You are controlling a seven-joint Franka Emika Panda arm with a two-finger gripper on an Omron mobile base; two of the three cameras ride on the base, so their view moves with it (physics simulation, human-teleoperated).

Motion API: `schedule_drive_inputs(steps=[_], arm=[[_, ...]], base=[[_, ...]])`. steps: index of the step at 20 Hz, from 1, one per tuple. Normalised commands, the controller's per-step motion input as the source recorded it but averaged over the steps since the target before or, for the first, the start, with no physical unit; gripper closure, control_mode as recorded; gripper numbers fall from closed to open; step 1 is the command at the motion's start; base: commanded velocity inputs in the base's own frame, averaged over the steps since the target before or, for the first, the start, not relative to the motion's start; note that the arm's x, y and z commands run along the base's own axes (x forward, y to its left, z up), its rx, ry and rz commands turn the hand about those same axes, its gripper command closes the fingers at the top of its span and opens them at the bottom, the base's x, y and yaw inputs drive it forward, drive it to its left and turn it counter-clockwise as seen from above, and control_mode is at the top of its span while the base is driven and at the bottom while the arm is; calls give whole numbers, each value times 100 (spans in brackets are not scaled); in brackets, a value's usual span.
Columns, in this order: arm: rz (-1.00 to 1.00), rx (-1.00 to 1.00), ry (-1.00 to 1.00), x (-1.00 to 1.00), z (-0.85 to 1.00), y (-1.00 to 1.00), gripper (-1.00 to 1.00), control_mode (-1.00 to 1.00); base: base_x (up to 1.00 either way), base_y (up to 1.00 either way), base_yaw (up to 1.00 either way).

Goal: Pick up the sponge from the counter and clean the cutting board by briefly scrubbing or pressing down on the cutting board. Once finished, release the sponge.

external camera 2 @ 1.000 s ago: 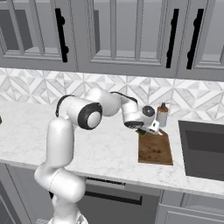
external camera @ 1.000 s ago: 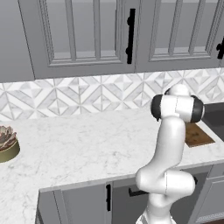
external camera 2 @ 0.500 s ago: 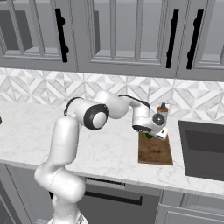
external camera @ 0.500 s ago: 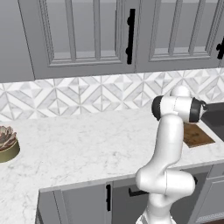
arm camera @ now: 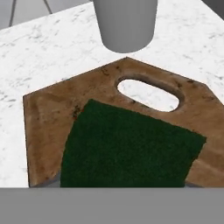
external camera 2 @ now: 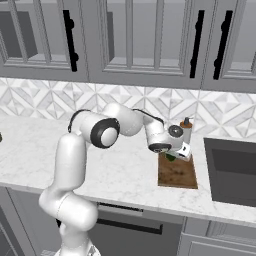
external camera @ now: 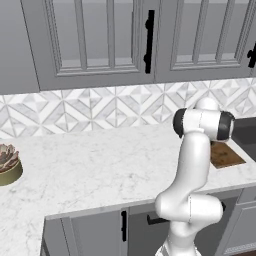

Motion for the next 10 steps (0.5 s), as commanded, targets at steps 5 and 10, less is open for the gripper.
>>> schedule_drive_inputs(steps=[5, 10], arm=[[-4, -1, 15, -35, -16, -34, 100, -100], [0, -2, -8, -41, -100, 0, 100, -100]], base=[[0, 0, 0], [0, 0, 0]])
